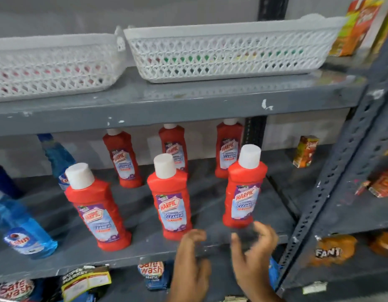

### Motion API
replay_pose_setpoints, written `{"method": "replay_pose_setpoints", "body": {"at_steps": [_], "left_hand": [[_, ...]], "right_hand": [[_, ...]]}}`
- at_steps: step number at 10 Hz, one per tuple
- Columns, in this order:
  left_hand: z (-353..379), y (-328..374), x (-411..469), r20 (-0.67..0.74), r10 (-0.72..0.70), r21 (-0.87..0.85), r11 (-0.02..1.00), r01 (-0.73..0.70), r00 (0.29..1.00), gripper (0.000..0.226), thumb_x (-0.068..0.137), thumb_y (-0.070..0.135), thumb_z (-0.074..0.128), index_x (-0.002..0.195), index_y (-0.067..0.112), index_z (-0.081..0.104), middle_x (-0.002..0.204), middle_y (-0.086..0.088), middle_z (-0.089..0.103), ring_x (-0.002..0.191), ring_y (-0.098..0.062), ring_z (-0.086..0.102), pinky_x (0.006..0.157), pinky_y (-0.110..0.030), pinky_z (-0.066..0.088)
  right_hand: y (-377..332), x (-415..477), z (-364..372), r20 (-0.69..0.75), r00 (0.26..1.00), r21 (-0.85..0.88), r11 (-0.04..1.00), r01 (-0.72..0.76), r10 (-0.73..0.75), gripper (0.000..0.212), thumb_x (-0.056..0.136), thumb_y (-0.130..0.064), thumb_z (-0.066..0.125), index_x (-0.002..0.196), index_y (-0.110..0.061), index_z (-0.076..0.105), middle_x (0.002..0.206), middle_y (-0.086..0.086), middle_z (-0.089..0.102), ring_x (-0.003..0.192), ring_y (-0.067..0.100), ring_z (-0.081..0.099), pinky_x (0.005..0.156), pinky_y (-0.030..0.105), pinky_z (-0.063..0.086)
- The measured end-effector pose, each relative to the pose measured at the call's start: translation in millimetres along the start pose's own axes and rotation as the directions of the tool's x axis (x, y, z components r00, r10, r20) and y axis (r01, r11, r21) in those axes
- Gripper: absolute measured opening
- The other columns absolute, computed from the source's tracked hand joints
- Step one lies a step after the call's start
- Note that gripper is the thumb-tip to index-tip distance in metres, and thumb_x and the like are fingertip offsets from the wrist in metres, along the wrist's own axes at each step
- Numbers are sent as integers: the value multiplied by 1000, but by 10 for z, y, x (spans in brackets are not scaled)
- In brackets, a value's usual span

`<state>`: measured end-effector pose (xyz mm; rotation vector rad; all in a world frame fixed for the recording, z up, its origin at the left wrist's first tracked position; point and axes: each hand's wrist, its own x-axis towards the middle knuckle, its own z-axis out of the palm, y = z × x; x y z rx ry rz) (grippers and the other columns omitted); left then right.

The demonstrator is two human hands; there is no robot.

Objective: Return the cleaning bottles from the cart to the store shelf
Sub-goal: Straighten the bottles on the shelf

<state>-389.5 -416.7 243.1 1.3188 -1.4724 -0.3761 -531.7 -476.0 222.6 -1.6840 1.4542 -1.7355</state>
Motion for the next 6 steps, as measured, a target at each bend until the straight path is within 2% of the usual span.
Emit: {"method": "replay_pose_setpoints", "body": {"at_steps": [1,2,3,4,5,6], "left_hand": [[531,252,348,219,-169,-97,976,194,961,80,71,-13,49,140,19,25,148,1,31,141,-8,27,117,-20,21],[806,329,630,268,-372,-169,890,424,889,76,69,-17,45,129,30,36,134,-3,52,128,-20,50,110,-35,39],[873,263,631,242,-443,-84,877,474,863,73,69,-9,47,119,44,39,127,-1,60,119,-20,57,104,-41,46],[909,285,584,232,-436,-83,882,465,869,76,66,-5,45,112,55,41,121,11,61,116,-7,57,104,-35,46],[919,261,613,224,-432,-78,886,458,874,77,66,-6,45,112,56,39,116,20,59,113,-3,57,105,-36,46],[861,410,535,243,-356,-66,922,381,903,81,69,-12,45,135,34,33,136,3,52,128,-13,49,112,-41,38]], "right_hand": [[249,530,-322,206,962,-46,984,-175,180,89,73,-16,76,141,-6,20,138,19,37,126,32,41,105,50,36],[337,757,-371,618,764,-71,981,-181,186,90,78,-17,74,146,-16,16,139,6,48,125,18,49,103,36,40],[454,772,-391,617,768,-176,981,-78,172,64,85,-23,67,139,-19,33,134,6,55,119,20,54,95,33,44],[472,765,-420,588,794,-164,984,-73,157,54,87,-22,64,135,-20,39,127,5,58,115,20,56,91,29,43],[459,784,-406,604,786,-135,989,-57,128,55,87,-19,63,137,-19,37,129,7,57,117,20,55,94,31,44],[376,748,-489,559,821,-100,992,-75,119,62,85,-11,64,139,-18,35,134,8,53,122,22,51,101,36,42]]}}
